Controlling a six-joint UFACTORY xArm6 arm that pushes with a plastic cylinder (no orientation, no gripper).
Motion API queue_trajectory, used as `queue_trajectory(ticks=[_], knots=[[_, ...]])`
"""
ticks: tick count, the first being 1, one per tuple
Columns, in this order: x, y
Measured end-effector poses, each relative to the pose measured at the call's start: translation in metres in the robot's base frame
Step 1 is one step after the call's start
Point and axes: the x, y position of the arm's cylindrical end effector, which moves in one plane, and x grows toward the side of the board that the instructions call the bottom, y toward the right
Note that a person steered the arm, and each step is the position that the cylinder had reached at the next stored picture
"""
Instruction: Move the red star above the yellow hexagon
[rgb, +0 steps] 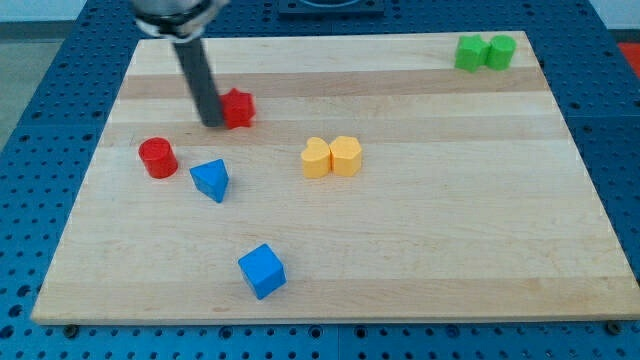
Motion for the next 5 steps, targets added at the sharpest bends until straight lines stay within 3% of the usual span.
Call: queue_trajectory(ticks=[2, 3, 5], knots=[[0.0, 0.132], [0.0, 0.162], [0.013, 0.106]])
